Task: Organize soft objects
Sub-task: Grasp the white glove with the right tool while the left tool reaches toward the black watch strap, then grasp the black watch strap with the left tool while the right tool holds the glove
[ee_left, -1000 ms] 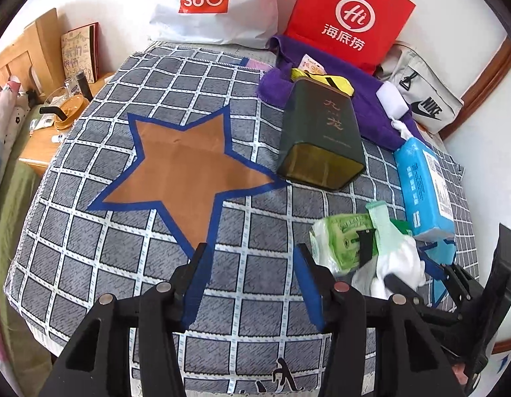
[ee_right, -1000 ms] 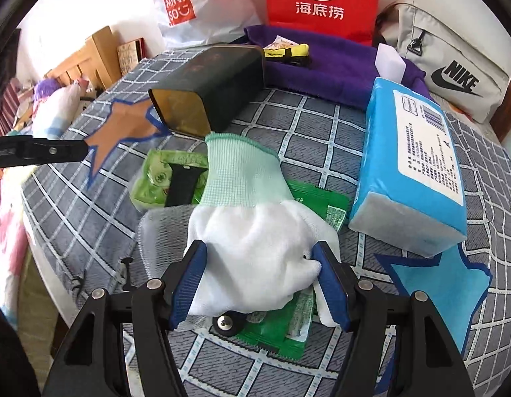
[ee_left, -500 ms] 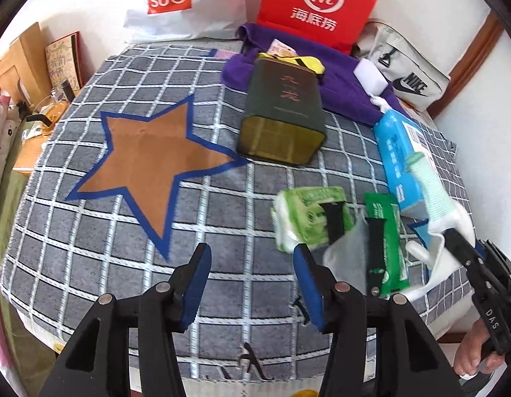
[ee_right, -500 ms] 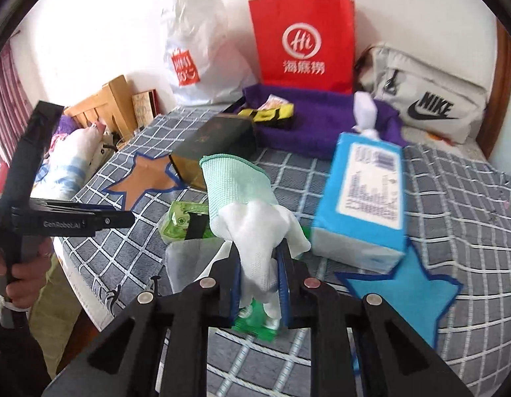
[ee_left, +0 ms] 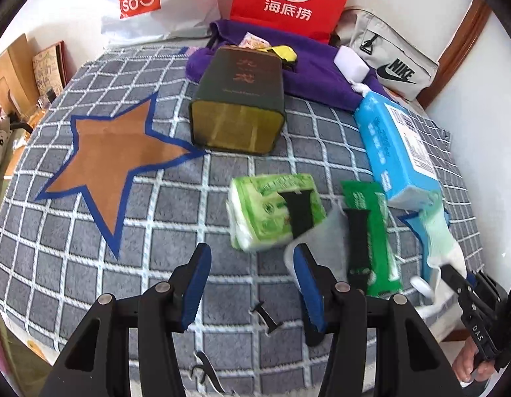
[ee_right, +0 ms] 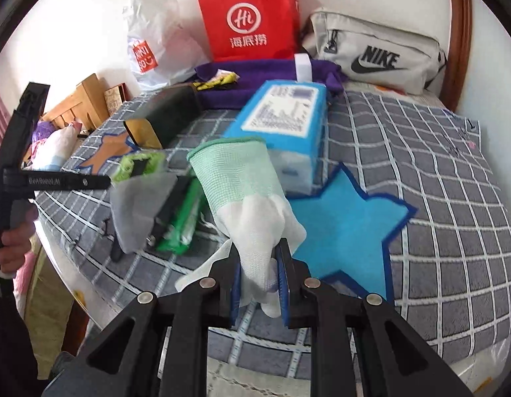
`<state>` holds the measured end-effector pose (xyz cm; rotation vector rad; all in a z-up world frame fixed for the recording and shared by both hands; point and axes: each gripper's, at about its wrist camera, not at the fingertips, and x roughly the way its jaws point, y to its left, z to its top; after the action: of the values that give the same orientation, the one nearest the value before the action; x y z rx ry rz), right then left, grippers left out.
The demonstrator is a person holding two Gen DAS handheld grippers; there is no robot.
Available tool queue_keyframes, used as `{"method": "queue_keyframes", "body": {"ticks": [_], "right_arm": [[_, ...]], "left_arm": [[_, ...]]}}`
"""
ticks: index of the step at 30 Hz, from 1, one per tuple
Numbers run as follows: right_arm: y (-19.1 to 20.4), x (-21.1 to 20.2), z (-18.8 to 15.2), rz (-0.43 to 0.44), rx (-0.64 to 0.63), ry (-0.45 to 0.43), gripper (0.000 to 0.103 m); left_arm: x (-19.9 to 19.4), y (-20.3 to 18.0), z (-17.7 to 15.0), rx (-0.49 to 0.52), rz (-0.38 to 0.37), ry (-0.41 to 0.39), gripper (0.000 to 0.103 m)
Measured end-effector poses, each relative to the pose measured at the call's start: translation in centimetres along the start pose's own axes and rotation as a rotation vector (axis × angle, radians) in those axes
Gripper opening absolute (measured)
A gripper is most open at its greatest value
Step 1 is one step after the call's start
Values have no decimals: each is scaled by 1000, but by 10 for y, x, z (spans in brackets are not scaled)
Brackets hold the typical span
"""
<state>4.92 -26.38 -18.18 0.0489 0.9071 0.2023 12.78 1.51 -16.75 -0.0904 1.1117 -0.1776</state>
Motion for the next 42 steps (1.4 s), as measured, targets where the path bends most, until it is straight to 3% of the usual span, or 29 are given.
{"method": "queue_keyframes", "body": {"ticks": [7, 9, 11, 19, 28, 31, 33, 38, 42], "right_arm": [[-16, 22, -14, 16, 40, 37, 19], [-19, 28, -14, 28, 54, 40, 20], [-20, 30, -13, 37, 58, 38, 20], [-15, 31, -12, 27, 38, 40, 23], [-14, 32, -10, 15, 26, 48, 23], [-13, 33, -10, 15, 29, 48, 24], [-12, 34, -9, 12, 24, 48, 25], [-11, 33, -11, 12, 24, 46, 25], [-13, 32, -12, 17, 31, 46, 26]], "left_arm": [[21, 7, 11, 35, -26, 14, 50], [26, 5, 14, 41, -43, 12, 44], [33, 3, 17, 41, -79, 31, 29], [29, 17, 19, -17, -130, 19, 22], [-13, 65, 14, -57, 5, -52, 21], [-26, 77, 17, -98, -64, -73, 21], [-27, 74, 18, -79, -111, -64, 21], [1, 63, 20, -46, 5, -12, 23], [14, 70, 13, -88, 26, 29, 23]]}}
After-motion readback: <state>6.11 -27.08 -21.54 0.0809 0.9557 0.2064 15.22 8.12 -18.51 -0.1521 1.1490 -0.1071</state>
